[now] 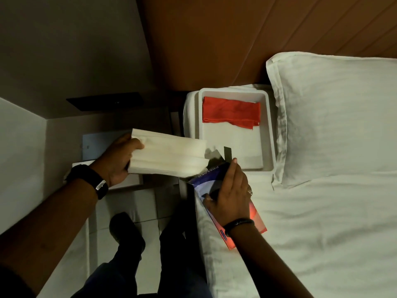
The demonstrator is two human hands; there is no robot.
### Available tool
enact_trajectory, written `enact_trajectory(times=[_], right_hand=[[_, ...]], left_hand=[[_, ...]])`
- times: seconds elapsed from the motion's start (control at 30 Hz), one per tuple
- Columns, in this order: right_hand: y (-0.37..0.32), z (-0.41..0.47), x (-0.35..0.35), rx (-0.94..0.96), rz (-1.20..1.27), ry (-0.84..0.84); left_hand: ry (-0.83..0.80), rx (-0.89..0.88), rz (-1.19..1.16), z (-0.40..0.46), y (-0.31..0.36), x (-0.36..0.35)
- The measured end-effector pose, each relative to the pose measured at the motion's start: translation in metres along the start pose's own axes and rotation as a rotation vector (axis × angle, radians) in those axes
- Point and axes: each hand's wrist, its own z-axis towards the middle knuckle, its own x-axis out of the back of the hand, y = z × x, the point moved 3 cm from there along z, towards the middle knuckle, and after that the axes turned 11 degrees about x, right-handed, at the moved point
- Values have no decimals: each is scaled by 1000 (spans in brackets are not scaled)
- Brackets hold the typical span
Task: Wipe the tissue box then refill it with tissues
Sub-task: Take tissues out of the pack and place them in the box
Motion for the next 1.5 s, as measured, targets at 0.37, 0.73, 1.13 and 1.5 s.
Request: enact_trajectory(times=[0.37,0.73,1.13,1.5], right_hand=[[-30,20,-20,-2,-148,-116],[-21,35,0,251,-246,35],[-18,15,-44,257,-351,-276],[30,-21,-24,387,-470,-314]], left_hand=[[-22,-22,-85,10,3,22],[-15,-43,-219,17,11,45],[-65,-37,-282,20,6,53],[-83,-24,-284,25,-5,52]])
